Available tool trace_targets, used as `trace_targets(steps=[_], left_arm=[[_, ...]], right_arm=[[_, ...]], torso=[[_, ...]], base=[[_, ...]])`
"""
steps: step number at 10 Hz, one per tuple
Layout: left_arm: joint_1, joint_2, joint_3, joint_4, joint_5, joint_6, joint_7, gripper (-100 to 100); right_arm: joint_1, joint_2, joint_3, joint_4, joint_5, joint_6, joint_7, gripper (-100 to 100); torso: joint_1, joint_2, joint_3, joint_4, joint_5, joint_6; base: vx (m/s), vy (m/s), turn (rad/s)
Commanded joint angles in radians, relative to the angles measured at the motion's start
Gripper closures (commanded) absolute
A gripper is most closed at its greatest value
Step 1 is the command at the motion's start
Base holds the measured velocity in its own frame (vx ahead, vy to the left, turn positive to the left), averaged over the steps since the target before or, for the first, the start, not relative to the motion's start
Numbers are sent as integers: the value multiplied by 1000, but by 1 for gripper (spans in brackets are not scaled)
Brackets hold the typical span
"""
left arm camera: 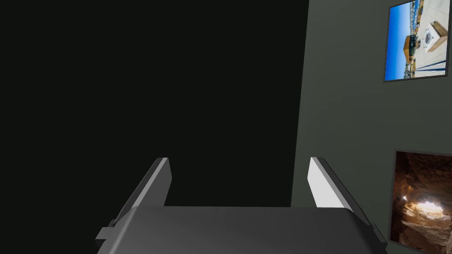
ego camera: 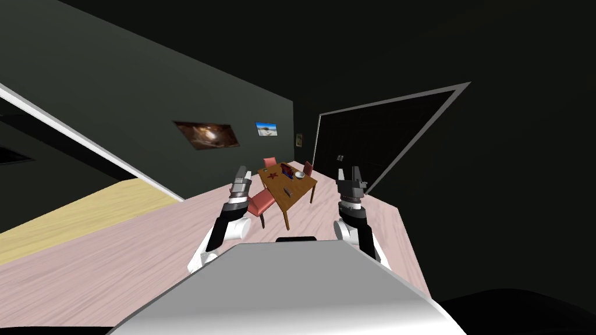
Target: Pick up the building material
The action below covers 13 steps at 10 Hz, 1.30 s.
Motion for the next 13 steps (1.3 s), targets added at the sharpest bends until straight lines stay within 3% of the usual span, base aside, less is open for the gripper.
trace_targets(steps=[1, 4, 5, 6, 7, 8, 9, 10, 11, 12, 13], left_arm=[[-43, 16, 4, 48, 20, 50, -41, -100], [-113, 29, 10, 118, 46, 129, -100, -100], [-120, 29, 10, 121, 46, 147, -100, -100], [-156, 33, 14, 159, 60, 181, -131, -100], [-160, 33, 14, 161, 60, 198, -131, -100], [-201, 37, 19, 204, 74, 230, -162, -100], [-201, 37, 19, 204, 74, 251, -162, -100], [-242, 40, 23, 248, 88, 290, -193, -100], [-242, 40, 23, 250, 88, 307, -193, -100], [-283, 43, 28, 291, 103, 342, -223, -100], [-283, 43, 28, 298, 103, 365, -223, -100]], right_arm=[[0, 0, 0, 0, 0, 0, 0, 0], [0, 0, 0, 0, 0, 0, 0, 0], [0, 0, 0, 0, 0, 0, 0, 0], [0, 0, 0, 0, 0, 0, 0, 0], [0, 0, 0, 0, 0, 0, 0, 0], [0, 0, 0, 0, 0, 0, 0, 0], [0, 0, 0, 0, 0, 0, 0, 0], [0, 0, 0, 0, 0, 0, 0, 0], [0, 0, 0, 0, 0, 0, 0, 0], [0, 0, 0, 0, 0, 0, 0, 0], [0, 0, 0, 0, 0, 0, 0, 0]], torso=[[0, 0, 0, 0, 0, 0], [0, 1, 1, 0, 0, 0], [0, 1, 0, 0, 0, 0], [0, -1, 0, 0, 0, 0], [0, -1, 0, 0, 0, 0], [0, -1, -1, 0, 0, 0], [0, -1, -1, 0, 0, 0], [0, -2, -1, 0, 0, -1], [0, -2, -1, 0, 0, 0], [0, -2, -1, 0, 0, -1], [0, -2, -1, 0, 0, 0]], base=[[-97, -25, -115], [-92, -19, -87], [-59, -16, -39], [-60, -22, -79], [-48, -16, -61], [-56, -17, -106], [-44, -17, -48], [-47, -20, -101], [-44, -16, -53], [-49, -21, -115], [-43, -17, -59]])
